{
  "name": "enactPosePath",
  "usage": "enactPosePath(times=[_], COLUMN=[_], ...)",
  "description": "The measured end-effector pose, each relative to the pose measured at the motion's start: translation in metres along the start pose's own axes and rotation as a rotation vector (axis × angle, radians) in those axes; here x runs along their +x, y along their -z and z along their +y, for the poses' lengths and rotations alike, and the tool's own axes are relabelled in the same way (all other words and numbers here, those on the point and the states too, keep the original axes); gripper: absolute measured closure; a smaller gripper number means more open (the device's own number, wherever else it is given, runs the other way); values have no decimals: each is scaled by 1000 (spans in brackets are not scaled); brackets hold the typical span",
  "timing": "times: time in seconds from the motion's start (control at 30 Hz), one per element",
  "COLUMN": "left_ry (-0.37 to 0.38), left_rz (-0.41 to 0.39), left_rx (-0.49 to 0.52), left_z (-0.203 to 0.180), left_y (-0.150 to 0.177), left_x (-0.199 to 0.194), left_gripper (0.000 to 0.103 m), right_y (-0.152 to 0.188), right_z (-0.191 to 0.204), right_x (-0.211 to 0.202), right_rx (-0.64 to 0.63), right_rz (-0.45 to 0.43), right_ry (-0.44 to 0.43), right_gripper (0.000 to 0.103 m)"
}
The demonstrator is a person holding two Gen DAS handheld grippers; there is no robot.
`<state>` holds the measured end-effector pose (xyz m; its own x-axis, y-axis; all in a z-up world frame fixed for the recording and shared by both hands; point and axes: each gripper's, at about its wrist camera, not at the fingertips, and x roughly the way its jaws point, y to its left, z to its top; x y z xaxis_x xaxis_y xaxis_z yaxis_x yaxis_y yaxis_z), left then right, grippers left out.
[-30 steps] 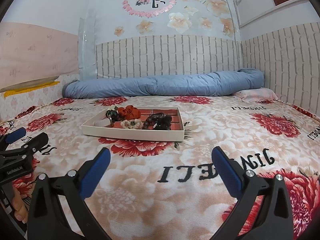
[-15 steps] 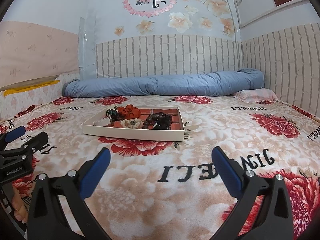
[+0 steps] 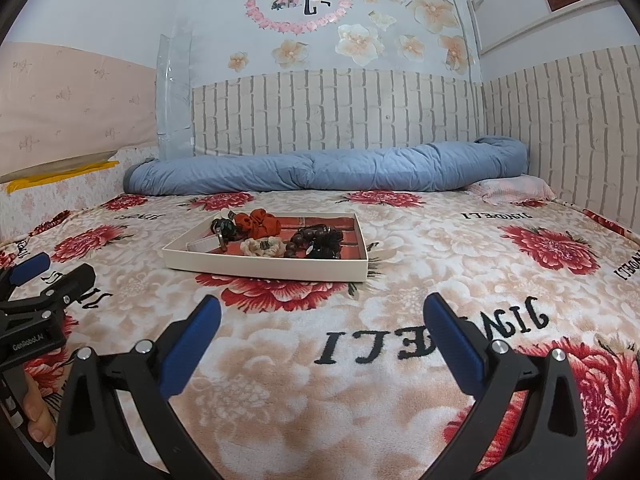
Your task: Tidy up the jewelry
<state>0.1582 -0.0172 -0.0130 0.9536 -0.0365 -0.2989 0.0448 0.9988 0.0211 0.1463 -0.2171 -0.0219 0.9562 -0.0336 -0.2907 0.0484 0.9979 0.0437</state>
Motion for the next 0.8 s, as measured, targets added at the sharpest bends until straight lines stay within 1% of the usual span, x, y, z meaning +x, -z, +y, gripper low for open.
enactPosePath(times=[0.8], left_ry=[-5], left_rz=[3], left_rx=[-4], left_z=[0], left_y=[-2], left_x=[0], left_gripper=[5], right_y=[0], right_z=[-1], right_x=[1], right_rx=[0], right_rz=[-2], right_ry=[1], right_gripper=[4])
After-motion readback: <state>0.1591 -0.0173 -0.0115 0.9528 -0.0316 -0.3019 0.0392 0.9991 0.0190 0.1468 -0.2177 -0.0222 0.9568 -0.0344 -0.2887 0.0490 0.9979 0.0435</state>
